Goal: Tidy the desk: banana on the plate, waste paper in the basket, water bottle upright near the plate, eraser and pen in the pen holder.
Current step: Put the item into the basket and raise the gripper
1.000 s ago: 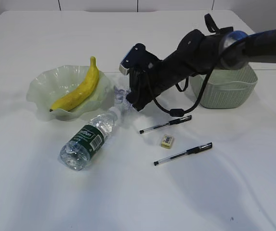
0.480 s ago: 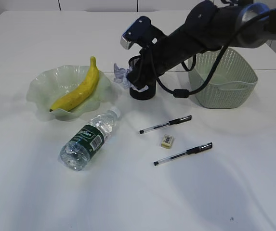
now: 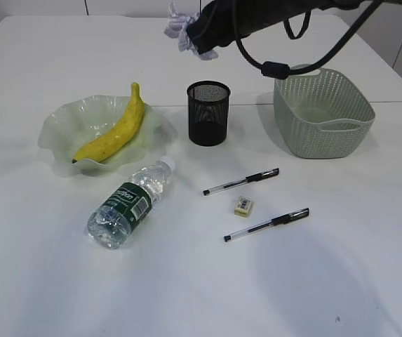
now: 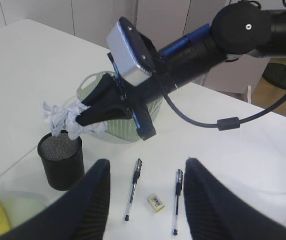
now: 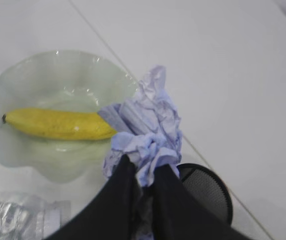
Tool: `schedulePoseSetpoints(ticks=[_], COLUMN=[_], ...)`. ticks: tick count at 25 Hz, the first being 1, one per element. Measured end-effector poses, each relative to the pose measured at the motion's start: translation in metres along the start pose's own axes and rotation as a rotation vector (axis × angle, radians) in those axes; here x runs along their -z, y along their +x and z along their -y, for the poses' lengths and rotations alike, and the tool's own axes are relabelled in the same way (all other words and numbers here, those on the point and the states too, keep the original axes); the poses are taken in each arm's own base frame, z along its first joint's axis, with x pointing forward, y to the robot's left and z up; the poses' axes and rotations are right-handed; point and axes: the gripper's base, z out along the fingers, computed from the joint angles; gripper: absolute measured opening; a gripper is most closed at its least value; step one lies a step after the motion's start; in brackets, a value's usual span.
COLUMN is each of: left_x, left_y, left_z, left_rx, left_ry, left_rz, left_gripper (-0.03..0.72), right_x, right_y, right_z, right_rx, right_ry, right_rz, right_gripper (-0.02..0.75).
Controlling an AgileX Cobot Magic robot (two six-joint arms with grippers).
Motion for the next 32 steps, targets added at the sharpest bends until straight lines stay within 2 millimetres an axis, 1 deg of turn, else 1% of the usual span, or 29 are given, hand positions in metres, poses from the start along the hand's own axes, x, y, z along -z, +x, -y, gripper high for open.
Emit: schedulePoseSetpoints(ticks=[3, 5, 10, 13, 16, 19, 24, 30, 32], left_x=[0.003, 0.006, 0.015, 0.018, 0.019, 0.019, 0.019, 0.019, 0.019], left_y=[-0.002, -0.004, -0.01, -0.012, -0.013, -0.013, -0.013, -0.014, -0.015], left_z=[0.003, 0.007, 0.016, 0.02, 0.022, 0.022, 0.022, 0.022, 0.023], left_rx=[0.007, 0.006, -0.004, -0.006, -0.005, 0.001, 0.009, 0.024, 0.031], left_ry=[-0.002, -0.003, -0.007, -0.007, -0.006, -0.005, -0.005, 0.002, 0.007], left_rz=[0.007, 0.014, 0.034, 0.042, 0.047, 0.047, 0.047, 0.06, 0.069], left_gripper=[0.341, 0.341, 0.341, 0.341, 0.341, 0.341, 0.341, 0.341, 0.341], right_x=[0.009, 0.012, 0.014, 0.017, 0.024, 0.035, 0.053, 0.069, 0.072], right_y=[-0.01, -0.014, -0.019, -0.018, -0.01, 0.002, 0.022, 0.042, 0.052], right_z=[0.006, 0.01, 0.019, 0.03, 0.047, 0.07, 0.102, 0.127, 0.132], right_rx=[-0.024, -0.034, -0.079, -0.112, -0.189, -0.274, -0.327, -0.344, -0.348], right_ry=[0.067, 0.107, 0.206, 0.269, 0.302, 0.35, 0.428, 0.48, 0.493], right_rz=[0.05, 0.077, 0.136, 0.168, 0.185, 0.2, 0.192, 0.163, 0.138], right_gripper=[0.045, 0.045, 0.045, 0.045, 0.045, 0.045, 0.044, 0.044, 0.044])
